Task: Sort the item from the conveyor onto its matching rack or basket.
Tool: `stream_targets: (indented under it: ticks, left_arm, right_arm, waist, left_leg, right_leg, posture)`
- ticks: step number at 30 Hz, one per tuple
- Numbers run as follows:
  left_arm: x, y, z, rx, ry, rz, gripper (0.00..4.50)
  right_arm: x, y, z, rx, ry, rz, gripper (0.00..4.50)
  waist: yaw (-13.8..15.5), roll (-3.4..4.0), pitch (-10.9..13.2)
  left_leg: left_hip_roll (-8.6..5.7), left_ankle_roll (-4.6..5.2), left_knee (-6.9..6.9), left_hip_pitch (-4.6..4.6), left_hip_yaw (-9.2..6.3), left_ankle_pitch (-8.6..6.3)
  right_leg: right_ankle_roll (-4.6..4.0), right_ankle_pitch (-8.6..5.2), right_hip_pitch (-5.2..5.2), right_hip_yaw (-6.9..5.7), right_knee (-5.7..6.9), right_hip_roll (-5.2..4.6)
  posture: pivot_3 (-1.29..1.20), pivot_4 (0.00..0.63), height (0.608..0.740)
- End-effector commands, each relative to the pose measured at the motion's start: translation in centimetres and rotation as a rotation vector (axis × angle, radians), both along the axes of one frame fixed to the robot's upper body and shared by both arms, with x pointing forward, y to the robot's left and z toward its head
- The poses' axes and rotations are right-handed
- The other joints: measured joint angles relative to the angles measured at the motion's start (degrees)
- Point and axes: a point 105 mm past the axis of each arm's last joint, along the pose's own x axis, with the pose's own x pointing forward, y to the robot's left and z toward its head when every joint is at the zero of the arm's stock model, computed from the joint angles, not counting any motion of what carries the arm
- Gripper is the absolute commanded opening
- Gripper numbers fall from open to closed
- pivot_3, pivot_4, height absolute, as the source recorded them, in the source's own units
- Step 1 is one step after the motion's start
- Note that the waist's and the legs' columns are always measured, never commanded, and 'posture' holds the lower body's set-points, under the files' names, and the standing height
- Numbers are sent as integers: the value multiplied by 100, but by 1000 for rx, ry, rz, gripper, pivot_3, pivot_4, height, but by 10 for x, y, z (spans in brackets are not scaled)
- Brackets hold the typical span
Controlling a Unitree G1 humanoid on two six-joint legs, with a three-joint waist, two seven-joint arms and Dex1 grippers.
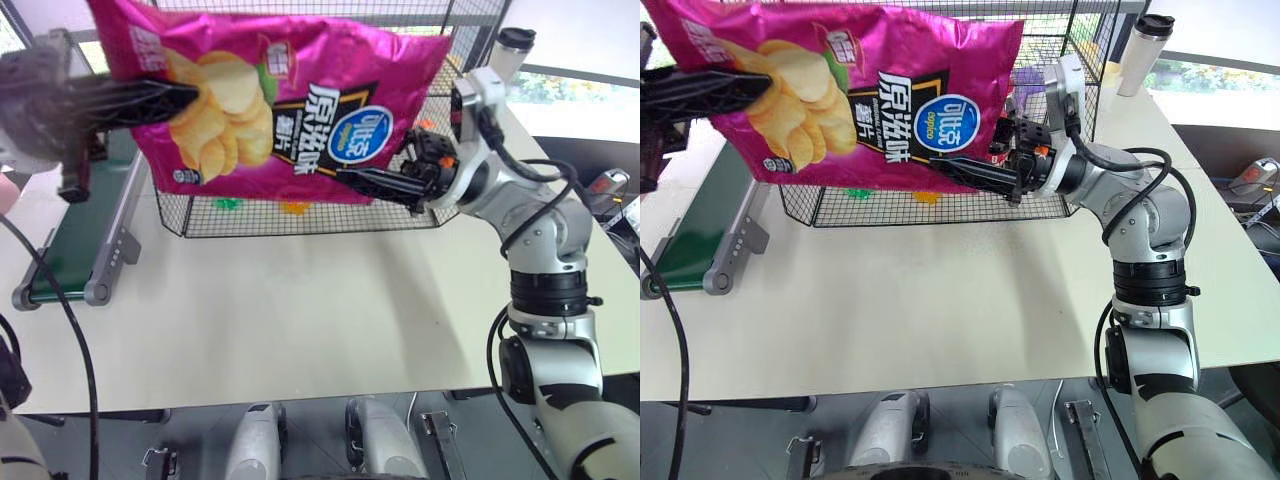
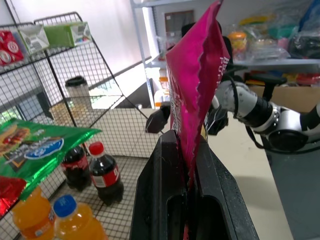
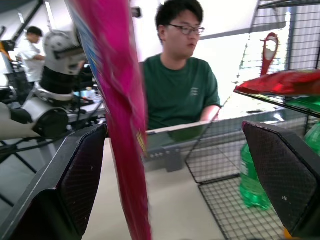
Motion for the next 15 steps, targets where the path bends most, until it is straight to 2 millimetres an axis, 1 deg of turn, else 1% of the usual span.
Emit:
stream_targets:
  ticks: [1, 2, 5, 8, 9, 10, 12, 15]
  left_arm:
    - [-1, -4, -1, 11, -27, -16, 33]
    - [0, -6, -2, 14, -24, -17, 33]
    - [3, -8, -7, 35, -18, -16, 0]
    - [5, -8, -9, 51, -17, -9, 0]
    - [6, -8, -10, 54, -16, -6, 0]
    - [7, -7, -10, 55, -16, -3, 0]
    - [8, -6, -9, 49, -18, 3, 0]
    - [11, -4, -10, 43, -19, 19, 0]
  right_arm:
    - [-19, 7, 19, 12, -73, 80, 4500]
    - [-20, 9, 18, 7, -66, 89, 4500]
    - [-27, 10, 14, -12, -40, 140, 3626]
    - [-32, 11, 11, -26, -31, 171, 2075]
    - [-33, 11, 10, -28, -32, 172, 1623]
    - [-33, 11, 10, -31, -33, 171, 1020]
    - [-34, 11, 8, -44, -40, 161, 11]
    - [-32, 11, 6, -54, -48, 136, 11]
  waist:
    - [2, 0, 0]
    - [5, 0, 0]
    - [5, 0, 0]
    - [0, 0, 0]
    - [0, 0, 0]
    - [0, 0, 0]
    - [4, 0, 0]
    - [7, 0, 0]
  left_leg:
    - [0, 0, 1, 0, 0, 0]
    - [0, 0, 1, 0, 0, 0]
    - [0, 0, 1, -1, 0, 0]
    - [0, 0, 0, -1, 0, 0]
    - [0, 1, 0, -1, 0, -1]
    - [0, 1, 0, -1, 0, -1]
    - [0, 1, 0, -2, 0, -1]
    - [-1, 1, 0, -2, 0, -1]
  right_leg:
    - [0, 0, 0, 0, 0, 0]
    - [0, 0, 0, 0, 0, 0]
    - [0, 0, 1, 0, 0, -1]
    - [0, 0, 0, 0, -1, 0]
    - [1, 0, 0, 0, -1, -1]
    - [1, -1, 0, 0, -1, 0]
    - [1, -1, 0, 0, -1, 0]
    - [1, -1, 0, 0, -2, -1]
  posture:
    - [0, 150, 740]
    - [0, 150, 740]
    - [0, 150, 740]
    - [0, 150, 740]
    - [0, 150, 740]
    - [0, 150, 740]
    - [0, 150, 740]
    - [0, 150, 740]
